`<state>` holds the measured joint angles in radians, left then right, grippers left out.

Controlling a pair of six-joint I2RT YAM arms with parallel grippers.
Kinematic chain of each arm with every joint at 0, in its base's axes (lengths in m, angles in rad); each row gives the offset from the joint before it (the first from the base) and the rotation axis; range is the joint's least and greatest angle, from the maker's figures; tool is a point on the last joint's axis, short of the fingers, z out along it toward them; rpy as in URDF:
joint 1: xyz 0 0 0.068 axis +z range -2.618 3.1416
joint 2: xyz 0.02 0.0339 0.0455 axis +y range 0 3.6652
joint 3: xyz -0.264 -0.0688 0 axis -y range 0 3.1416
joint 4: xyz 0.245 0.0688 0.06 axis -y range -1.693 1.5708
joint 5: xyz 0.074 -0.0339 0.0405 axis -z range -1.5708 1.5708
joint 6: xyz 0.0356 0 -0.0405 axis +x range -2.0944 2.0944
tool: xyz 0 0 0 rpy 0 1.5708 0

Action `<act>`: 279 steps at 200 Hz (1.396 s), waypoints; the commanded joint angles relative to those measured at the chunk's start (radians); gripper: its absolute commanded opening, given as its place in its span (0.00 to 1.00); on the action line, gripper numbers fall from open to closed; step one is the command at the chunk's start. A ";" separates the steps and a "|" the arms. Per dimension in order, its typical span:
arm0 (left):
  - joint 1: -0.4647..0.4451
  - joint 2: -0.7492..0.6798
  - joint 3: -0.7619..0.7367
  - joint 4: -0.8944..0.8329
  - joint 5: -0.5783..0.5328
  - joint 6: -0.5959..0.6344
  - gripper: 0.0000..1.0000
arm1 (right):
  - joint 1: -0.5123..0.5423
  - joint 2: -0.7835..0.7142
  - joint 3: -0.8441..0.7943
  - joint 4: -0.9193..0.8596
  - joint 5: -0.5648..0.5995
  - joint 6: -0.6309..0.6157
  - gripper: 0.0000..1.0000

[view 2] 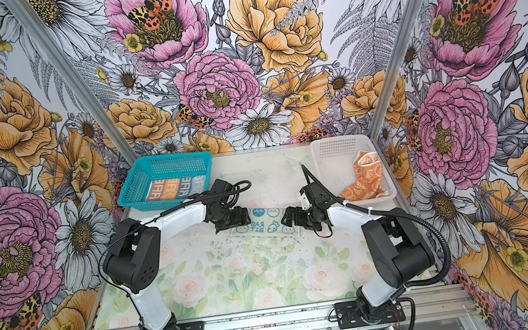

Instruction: Fold and stack the towels

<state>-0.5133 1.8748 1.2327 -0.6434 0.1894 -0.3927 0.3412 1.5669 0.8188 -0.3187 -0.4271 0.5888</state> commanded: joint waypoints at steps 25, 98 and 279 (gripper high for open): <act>-0.008 0.024 0.027 -0.056 -0.042 0.028 0.76 | 0.024 0.013 -0.005 0.008 0.030 -0.001 0.99; -0.034 0.082 0.042 -0.094 -0.113 0.054 0.40 | 0.035 0.022 -0.001 0.030 0.022 0.015 0.99; -0.011 0.104 0.362 -0.339 -0.426 0.229 0.00 | 0.041 -0.033 0.027 0.035 0.030 0.004 1.00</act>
<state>-0.5472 1.9785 1.5097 -0.9081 -0.0742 -0.2321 0.3748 1.5856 0.8192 -0.3027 -0.4126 0.5968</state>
